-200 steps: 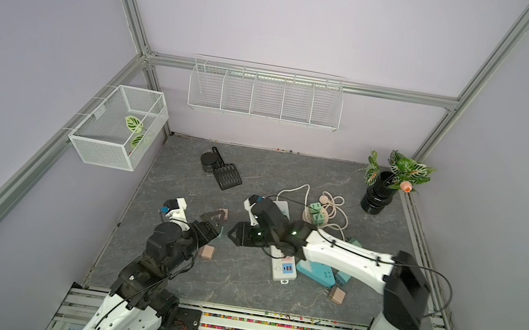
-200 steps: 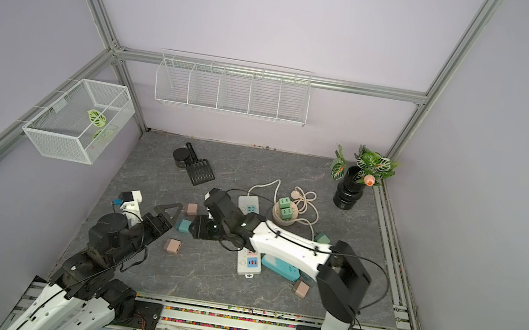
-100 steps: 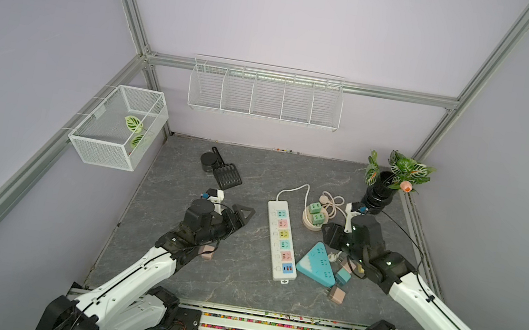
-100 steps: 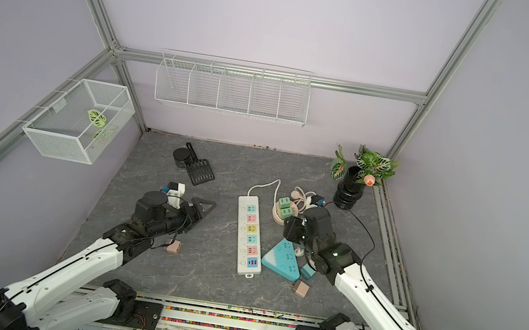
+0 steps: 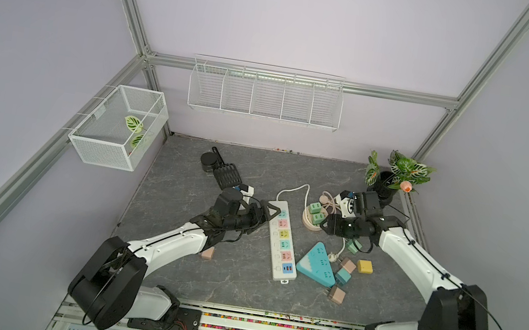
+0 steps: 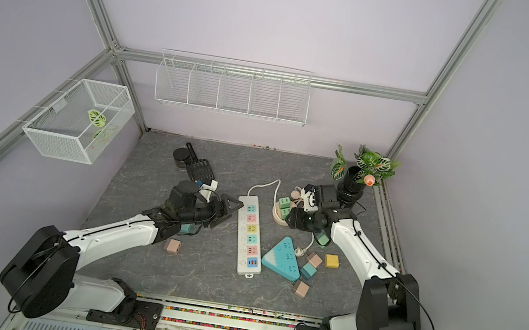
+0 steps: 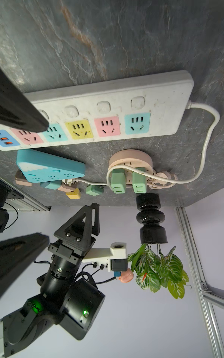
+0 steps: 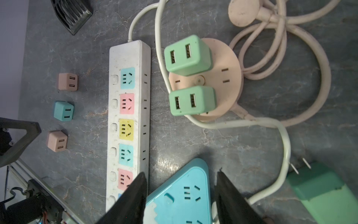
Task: Pull the plug off the socket
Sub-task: Remove the plug from the socket.
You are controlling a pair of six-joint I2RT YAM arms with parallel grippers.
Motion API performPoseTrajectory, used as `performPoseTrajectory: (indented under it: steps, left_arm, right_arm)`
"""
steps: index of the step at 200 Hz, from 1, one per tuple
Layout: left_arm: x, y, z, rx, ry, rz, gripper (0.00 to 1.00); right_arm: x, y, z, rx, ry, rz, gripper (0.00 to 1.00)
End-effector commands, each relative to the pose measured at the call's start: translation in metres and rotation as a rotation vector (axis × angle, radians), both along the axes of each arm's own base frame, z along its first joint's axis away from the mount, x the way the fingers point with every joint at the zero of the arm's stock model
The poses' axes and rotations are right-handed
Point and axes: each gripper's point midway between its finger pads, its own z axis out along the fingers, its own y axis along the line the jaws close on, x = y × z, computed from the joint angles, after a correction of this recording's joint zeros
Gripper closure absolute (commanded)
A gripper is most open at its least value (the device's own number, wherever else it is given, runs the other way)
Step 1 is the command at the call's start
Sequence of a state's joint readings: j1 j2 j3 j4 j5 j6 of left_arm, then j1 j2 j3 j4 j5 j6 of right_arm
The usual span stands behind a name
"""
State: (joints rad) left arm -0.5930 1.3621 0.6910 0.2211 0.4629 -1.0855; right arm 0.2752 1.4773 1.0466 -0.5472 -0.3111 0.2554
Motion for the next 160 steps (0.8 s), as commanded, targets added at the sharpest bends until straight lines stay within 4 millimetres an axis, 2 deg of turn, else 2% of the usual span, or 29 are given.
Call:
performPoseTrajectory:
  steps: [1, 26, 39, 79, 109, 139, 160]
  left_arm:
    - [0.003, -0.013, 0.014, -0.052, -0.002, -0.032, 0.13]
    - [0.005, -0.015, 0.009, -0.053, 0.021, -0.031, 0.13]
    - [0.005, -0.016, 0.008, -0.053, 0.026, -0.030, 0.13]
    - [0.006, -0.015, 0.005, -0.047, 0.038, -0.023, 0.13]
    - [0.005, -0.015, 0.005, -0.047, 0.039, -0.024, 0.13]
    - [0.007, -0.019, 0.008, -0.058, 0.037, -0.038, 0.13]
    - [0.009, -0.025, 0.008, -0.066, 0.043, -0.058, 0.13]
  right_arm:
    - [-0.002, -0.004, -0.012, -0.111, 0.044, 0.095, 0.39]
    - [0.009, -0.001, -0.018, -0.250, 0.063, 0.151, 0.37]
    - [0.016, 0.001, -0.021, -0.323, 0.065, 0.163, 0.32]
    - [0.043, -0.003, -0.023, -0.448, 0.065, 0.095, 0.26]
    - [0.053, 0.009, -0.029, -0.434, 0.082, 0.122, 0.27]
    - [0.053, 0.023, -0.038, -0.438, 0.102, 0.187, 0.31]
    - [0.052, 0.026, -0.042, -0.446, 0.107, 0.198, 0.33]
